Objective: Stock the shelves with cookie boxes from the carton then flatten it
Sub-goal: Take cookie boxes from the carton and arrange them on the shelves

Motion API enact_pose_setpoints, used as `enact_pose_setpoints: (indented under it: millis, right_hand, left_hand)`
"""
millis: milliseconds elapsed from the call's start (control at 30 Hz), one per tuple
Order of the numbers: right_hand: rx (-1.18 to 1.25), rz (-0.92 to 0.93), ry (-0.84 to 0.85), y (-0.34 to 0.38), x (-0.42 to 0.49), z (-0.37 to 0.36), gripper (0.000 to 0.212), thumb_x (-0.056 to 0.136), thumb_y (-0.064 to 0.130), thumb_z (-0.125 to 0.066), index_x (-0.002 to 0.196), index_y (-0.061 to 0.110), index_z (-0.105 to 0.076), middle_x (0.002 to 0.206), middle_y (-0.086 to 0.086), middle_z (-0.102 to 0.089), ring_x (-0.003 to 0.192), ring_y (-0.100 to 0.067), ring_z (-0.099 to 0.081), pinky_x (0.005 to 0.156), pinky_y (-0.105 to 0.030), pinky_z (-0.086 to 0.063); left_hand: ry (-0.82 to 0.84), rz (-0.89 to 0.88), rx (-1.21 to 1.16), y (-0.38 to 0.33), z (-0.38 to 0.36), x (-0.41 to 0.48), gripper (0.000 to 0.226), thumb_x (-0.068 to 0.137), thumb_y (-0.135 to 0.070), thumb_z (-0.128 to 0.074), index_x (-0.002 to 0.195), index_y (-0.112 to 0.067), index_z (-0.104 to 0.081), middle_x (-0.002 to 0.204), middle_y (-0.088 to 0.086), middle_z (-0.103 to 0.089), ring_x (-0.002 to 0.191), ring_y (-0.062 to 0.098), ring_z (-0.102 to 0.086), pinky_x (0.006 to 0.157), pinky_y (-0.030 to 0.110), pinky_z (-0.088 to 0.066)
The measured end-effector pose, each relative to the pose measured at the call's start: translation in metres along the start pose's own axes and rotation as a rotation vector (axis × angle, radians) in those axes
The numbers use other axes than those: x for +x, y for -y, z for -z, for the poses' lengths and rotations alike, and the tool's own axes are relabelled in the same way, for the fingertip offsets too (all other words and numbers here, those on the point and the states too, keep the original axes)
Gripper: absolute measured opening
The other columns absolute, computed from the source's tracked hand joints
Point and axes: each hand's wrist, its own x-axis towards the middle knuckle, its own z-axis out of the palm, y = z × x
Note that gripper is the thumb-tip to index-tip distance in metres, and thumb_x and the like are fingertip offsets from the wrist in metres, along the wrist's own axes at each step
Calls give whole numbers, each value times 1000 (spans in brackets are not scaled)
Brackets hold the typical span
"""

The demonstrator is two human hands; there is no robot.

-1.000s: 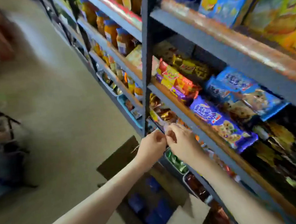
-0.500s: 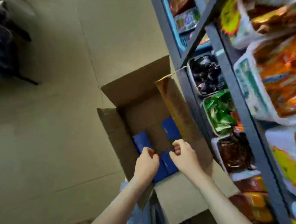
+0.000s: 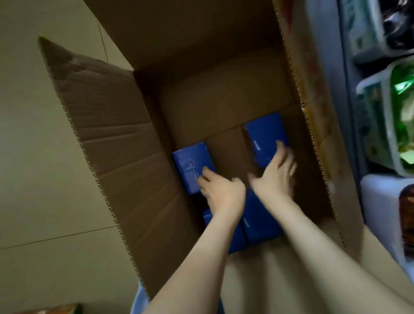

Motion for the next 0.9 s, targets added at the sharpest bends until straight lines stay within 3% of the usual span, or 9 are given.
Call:
enact_pose_setpoints:
  millis: [133,267,400,533,733,900]
  right_hand:
    - [-101,-11,-81,1,57,-19,106,77,37,-73,151,18,2,157,-19,-5,144,-36,-7,115,-48,-9]
    - [7,-59,-131,5,58,-8,104,73,26,-75,149,18,-5,149,-20,-22,136,-40,-22,111,-49,-21]
    - [191,-26,-95,23,13,26,104,65,31,-80,145,19,-15,141,-20,-33,131,-39,-30,108,-46,-29]
    - [314,-1,9,47,-60,88,96,63,35,-80,139,23,-23,135,-15,-41,125,-32,-39,103,-41,-35]
    - [488,-32,167,72,-121,163,94,63,43,-77,136,32,-20,133,-5,-43,119,-24,-45,98,-41,-44]
    - [413,-22,167,67,-113,156,96,66,43,-76,142,27,-19,141,-9,-36,129,-27,-35,106,-45,-36]
  left_hand:
    - [-20,-127,-26,8,-21,12,61,87,-13,-53,141,-7,-24,143,13,-20,131,32,-30,107,36,-32]
    - [-2,-179,-69,7,-19,-1,58,88,-9,-52,140,-7,-26,141,13,-27,129,31,-35,107,36,-33]
    - [-35,-217,-64,-7,6,-45,61,87,-3,-48,142,-8,-23,142,10,-25,128,28,-34,105,38,-36]
    - [-70,-357,-19,-29,56,-118,64,84,1,-50,142,-4,-25,141,11,-29,131,25,-29,98,13,-22]
    - [-40,-527,190,-55,114,-189,68,79,-5,-59,141,-4,-31,144,13,-31,130,29,-32,104,30,-27]
    - [-12,-515,205,-46,111,-181,67,82,-7,-57,142,-6,-29,142,12,-32,129,29,-31,104,32,-29]
